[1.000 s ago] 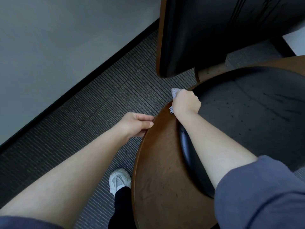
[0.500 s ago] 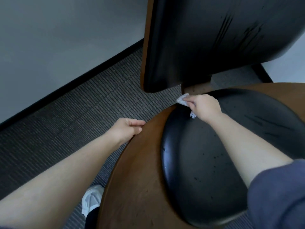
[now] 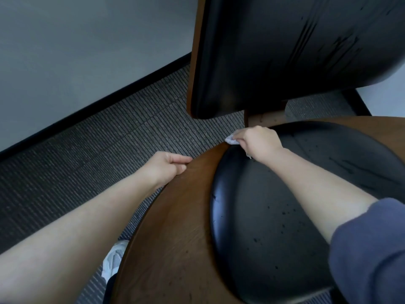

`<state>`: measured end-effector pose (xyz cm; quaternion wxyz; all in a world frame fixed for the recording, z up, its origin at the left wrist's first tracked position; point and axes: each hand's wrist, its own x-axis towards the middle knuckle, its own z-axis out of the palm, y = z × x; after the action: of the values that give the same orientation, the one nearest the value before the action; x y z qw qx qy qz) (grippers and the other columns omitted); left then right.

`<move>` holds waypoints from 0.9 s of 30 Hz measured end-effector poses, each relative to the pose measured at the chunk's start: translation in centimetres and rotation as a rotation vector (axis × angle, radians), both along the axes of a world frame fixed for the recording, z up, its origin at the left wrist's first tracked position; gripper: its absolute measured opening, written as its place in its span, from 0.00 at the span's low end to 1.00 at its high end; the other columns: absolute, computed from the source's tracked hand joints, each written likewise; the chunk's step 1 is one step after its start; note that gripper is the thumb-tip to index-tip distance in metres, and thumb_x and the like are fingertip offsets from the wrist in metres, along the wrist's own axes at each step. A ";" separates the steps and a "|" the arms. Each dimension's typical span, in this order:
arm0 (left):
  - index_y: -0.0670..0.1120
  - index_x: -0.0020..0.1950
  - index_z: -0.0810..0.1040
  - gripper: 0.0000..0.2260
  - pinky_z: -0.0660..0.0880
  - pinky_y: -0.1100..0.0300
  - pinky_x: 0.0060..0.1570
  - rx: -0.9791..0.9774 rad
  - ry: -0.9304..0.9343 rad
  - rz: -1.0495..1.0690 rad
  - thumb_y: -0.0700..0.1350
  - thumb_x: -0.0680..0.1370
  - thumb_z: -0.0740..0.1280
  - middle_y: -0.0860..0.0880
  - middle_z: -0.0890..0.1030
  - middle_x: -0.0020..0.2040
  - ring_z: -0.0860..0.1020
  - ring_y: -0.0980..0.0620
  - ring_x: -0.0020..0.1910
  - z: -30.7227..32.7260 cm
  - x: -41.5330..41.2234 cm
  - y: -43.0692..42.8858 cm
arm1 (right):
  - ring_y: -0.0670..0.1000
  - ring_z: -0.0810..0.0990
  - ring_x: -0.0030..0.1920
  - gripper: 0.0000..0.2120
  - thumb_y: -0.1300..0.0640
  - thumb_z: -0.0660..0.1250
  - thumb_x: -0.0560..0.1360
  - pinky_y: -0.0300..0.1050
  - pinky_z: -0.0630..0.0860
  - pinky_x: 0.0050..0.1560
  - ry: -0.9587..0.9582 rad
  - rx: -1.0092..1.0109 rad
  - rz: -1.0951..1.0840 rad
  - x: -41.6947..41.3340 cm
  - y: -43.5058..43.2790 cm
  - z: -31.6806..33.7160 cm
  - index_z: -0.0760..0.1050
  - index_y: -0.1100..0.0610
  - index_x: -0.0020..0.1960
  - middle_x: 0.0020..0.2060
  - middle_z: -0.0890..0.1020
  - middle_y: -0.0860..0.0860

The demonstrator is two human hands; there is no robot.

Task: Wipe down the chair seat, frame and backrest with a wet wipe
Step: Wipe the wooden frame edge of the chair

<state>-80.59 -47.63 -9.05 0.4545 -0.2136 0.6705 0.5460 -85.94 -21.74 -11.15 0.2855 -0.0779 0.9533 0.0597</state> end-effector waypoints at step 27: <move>0.45 0.61 0.80 0.12 0.82 0.57 0.46 0.096 -0.251 0.447 0.39 0.82 0.61 0.43 0.85 0.52 0.83 0.47 0.51 6.8 7.4 -4.3 | 0.55 0.80 0.45 0.15 0.53 0.58 0.82 0.44 0.71 0.37 0.174 -0.397 -0.540 15.1 -14.3 6.1 0.75 0.45 0.66 0.50 0.84 0.51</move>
<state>-73.22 -51.91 -2.24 0.4116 -0.4008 0.5185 0.6333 -70.80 -36.05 -5.06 0.1879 0.1286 0.9533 -0.1983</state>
